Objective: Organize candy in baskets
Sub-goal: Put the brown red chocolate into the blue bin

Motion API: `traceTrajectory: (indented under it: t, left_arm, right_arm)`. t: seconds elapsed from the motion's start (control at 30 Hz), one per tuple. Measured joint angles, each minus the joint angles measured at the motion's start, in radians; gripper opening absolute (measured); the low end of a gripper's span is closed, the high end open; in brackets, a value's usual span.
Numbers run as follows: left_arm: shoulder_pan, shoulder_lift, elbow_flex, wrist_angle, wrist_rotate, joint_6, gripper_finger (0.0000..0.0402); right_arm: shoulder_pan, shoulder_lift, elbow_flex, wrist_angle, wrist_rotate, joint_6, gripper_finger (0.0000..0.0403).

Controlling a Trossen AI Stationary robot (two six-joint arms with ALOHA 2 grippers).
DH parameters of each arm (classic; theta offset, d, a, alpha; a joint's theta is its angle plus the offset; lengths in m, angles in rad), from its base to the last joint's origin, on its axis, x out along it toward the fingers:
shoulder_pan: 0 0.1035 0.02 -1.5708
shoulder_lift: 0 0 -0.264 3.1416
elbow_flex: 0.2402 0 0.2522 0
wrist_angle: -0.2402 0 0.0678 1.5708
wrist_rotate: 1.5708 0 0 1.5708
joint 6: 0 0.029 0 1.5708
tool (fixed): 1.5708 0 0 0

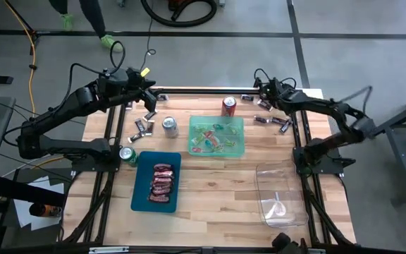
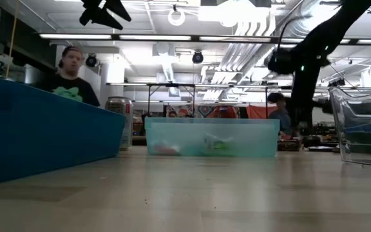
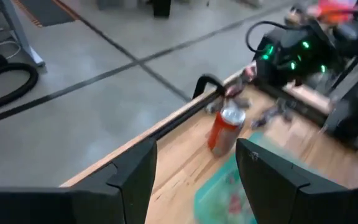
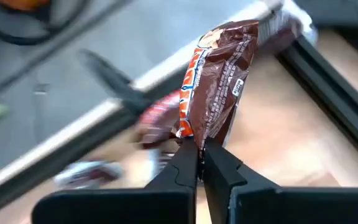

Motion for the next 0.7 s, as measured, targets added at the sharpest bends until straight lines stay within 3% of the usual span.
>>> traceTrajectory:
  t: [0.13, 0.23, 0.37, 0.53, 0.7]
  left_arm:
    - [0.0, 0.0, 0.0, 0.089, 0.035, -0.027, 0.0207]
    - [0.0, 0.013, 0.001, 0.178, 0.091, -0.026, 0.0207]
    - [-0.004, 0.061, 0.001, 0.287, 0.202, -0.001, 0.0207]
    - [-0.036, 0.172, 0.001, 0.46, 0.333, 0.0, 0.0207]
    - [-0.105, 0.309, 0.001, 0.681, 0.44, -0.001, 0.0207]
  right_arm:
    - [0.094, -0.185, -0.001, 0.149, -0.042, -0.259, 0.0003]
    - [0.202, -0.312, 0.0, 0.307, -0.233, -0.543, 0.0002]
    - [0.359, -0.425, 0.0, 0.446, -0.451, -0.724, 0.0001]
    - [0.533, -0.455, 0.007, 0.577, -0.46, -0.809, 0.0001]
    - [0.64, -0.388, 0.087, 0.585, -0.439, -0.891, 0.0]
